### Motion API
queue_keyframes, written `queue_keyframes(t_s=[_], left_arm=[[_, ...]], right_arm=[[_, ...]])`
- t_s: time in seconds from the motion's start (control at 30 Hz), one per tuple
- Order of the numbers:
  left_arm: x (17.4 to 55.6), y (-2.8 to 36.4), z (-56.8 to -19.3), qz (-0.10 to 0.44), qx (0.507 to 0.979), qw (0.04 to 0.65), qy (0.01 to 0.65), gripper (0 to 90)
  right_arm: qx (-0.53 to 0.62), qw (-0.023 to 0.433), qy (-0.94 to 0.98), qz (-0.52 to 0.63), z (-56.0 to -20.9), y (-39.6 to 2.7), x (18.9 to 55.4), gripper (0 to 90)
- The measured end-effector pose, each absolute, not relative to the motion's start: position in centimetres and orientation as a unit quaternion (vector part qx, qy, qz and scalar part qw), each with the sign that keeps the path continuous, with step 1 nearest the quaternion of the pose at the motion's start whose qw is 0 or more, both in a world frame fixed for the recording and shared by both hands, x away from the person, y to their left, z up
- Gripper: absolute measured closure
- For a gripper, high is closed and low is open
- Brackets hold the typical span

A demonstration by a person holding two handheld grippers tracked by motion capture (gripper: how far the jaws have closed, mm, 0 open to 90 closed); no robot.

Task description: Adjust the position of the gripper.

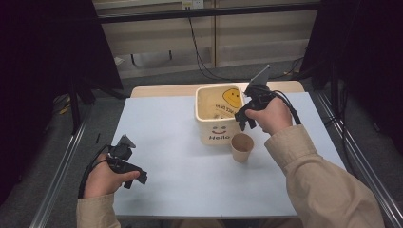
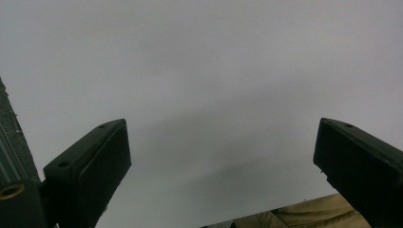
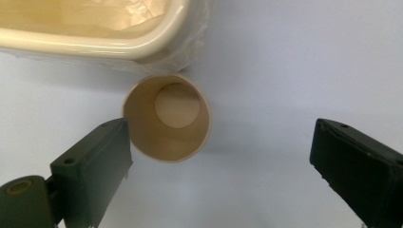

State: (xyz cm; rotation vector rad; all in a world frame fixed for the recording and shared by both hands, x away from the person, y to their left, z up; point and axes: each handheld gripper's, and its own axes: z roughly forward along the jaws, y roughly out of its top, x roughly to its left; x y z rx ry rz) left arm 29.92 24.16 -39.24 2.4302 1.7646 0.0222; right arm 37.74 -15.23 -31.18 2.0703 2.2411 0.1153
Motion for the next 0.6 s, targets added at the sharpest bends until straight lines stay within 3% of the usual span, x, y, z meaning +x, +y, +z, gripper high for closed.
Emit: queue_keyframes(t_s=[0.6], left_arm=[[30.0, 24.3, -39.2, 0.01, 0.809, 0.07, 0.583, 4.9]], right_arm=[[0.663, 0.038, 0.747, 0.036, -31.5, -12.5, 38.0, 6.4]])
